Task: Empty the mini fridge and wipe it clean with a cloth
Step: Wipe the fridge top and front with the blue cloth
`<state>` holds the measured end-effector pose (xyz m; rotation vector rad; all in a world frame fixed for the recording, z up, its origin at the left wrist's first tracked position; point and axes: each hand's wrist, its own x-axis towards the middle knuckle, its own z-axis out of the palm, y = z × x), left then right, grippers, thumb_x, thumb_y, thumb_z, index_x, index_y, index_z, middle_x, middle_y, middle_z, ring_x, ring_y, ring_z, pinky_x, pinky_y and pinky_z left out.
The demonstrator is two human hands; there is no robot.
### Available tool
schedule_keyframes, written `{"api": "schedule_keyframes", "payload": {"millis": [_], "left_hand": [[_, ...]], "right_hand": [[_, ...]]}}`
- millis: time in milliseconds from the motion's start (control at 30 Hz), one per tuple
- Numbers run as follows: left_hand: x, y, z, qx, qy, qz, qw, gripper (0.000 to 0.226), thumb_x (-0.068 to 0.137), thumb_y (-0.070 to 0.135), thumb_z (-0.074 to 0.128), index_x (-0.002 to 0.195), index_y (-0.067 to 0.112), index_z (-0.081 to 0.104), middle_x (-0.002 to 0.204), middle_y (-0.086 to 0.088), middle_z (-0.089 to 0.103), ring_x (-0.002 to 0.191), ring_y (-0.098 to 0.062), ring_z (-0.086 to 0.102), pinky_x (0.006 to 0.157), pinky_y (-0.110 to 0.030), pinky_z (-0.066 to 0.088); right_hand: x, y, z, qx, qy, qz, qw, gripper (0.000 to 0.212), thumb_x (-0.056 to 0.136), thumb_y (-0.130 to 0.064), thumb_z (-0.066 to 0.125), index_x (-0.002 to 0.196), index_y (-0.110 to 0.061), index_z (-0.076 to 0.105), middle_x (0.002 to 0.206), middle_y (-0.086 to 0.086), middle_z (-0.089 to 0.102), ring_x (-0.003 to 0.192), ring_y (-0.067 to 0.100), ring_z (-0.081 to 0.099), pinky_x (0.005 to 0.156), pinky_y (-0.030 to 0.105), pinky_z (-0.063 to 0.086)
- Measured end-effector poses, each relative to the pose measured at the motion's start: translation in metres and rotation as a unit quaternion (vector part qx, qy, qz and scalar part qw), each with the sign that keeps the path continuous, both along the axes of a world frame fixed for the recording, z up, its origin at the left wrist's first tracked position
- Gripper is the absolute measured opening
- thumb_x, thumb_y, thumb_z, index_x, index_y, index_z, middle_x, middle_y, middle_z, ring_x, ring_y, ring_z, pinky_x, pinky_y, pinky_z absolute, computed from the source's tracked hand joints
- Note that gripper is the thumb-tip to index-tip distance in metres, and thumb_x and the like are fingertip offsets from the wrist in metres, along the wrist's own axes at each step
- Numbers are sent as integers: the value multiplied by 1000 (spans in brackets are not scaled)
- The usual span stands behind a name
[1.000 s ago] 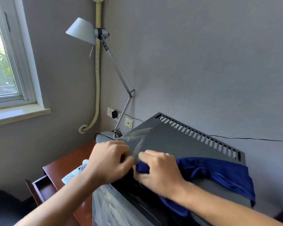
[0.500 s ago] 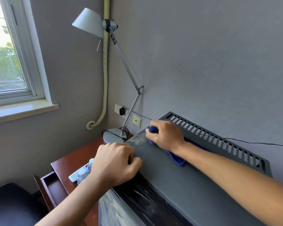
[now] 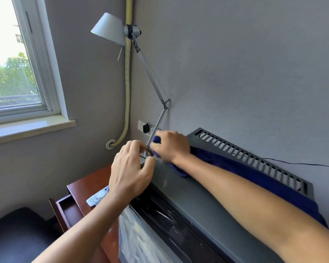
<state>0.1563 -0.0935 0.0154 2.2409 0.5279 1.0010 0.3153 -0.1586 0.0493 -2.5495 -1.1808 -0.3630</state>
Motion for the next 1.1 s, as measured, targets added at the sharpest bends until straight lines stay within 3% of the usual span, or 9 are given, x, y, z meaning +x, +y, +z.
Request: {"api": "schedule_keyframes", "payload": {"millis": [133, 200, 300, 433, 533, 633, 700, 867, 1100], "left_hand": [[-2, 0, 3, 11, 11, -27, 1000, 64, 83, 52, 37, 140, 25, 48, 138, 5, 56, 131, -15, 46, 109, -32, 32], [-5, 0, 4, 39, 23, -52, 998, 73, 87, 55, 34, 153, 25, 40, 154, 3, 48, 145, -13, 36, 122, -34, 24], [-6, -1, 3, 103, 35, -90, 990, 78, 92, 60, 31, 162, 27, 28, 166, 6, 33, 157, -7, 17, 129, -42, 12], [-5, -1, 3, 136, 60, -100, 984, 80, 94, 67, 28, 165, 33, 13, 171, 14, 14, 158, -4, -2, 129, -48, 4], [-3, -2, 3, 179, 105, -96, 973, 84, 93, 70, 27, 165, 33, 7, 172, 15, 3, 157, -5, -13, 129, -51, 0], [-1, -3, 3, 213, 149, -92, 961, 85, 92, 73, 25, 165, 36, 1, 172, 14, -6, 156, -5, -19, 128, -52, -3], [0, -3, 2, 229, 175, -92, 953, 85, 92, 75, 21, 164, 37, -2, 172, 14, -9, 155, -5, -22, 127, -52, -5], [1, -3, 2, 240, 219, -84, 942, 85, 90, 77, 15, 163, 38, -6, 172, 13, -11, 153, -5, -26, 127, -51, -9], [2, -2, 3, 223, 240, -88, 941, 85, 88, 75, 13, 163, 38, 1, 173, 11, -2, 157, -8, -18, 127, -51, -8]], "right_hand": [[-55, -14, -5, 11, -15, 116, 993, 18, 91, -43, 56, 105, -32, 61, 98, -3, 68, 91, 29, 67, 71, 38, 46], [-68, -26, -6, 30, -8, 150, 988, 19, 93, -37, 55, 110, -32, 62, 105, -4, 70, 93, 29, 68, 75, 40, 50], [-71, -38, -11, 23, -7, 170, 985, 26, 94, -37, 53, 114, -25, 62, 112, -2, 68, 93, 32, 68, 75, 43, 52], [-53, -36, -8, 0, -7, 179, 984, 33, 91, -46, 52, 117, -26, 61, 109, -2, 67, 91, 31, 68, 76, 45, 55], [-16, -31, -8, 7, -49, 99, 994, 34, 90, -56, 55, 110, -30, 61, 102, -4, 69, 92, 27, 68, 72, 37, 51], [46, -35, -7, 28, -45, 6, 999, 26, 88, -50, 60, 83, -24, 55, 90, 2, 70, 87, 31, 66, 62, 34, 35], [92, -46, -2, 15, -31, -54, 998, 24, 87, -45, 61, 78, -24, 53, 90, 3, 69, 85, 31, 65, 62, 33, 32], [178, -88, -1, -6, -29, -199, 979, 17, 89, -39, 53, 85, -22, 54, 97, 8, 67, 81, 30, 59, 66, 33, 36], [188, -98, -4, -16, -35, -251, 967, 24, 97, -37, 47, 100, -17, 60, 101, 11, 66, 82, 32, 55, 69, 35, 40]]}}
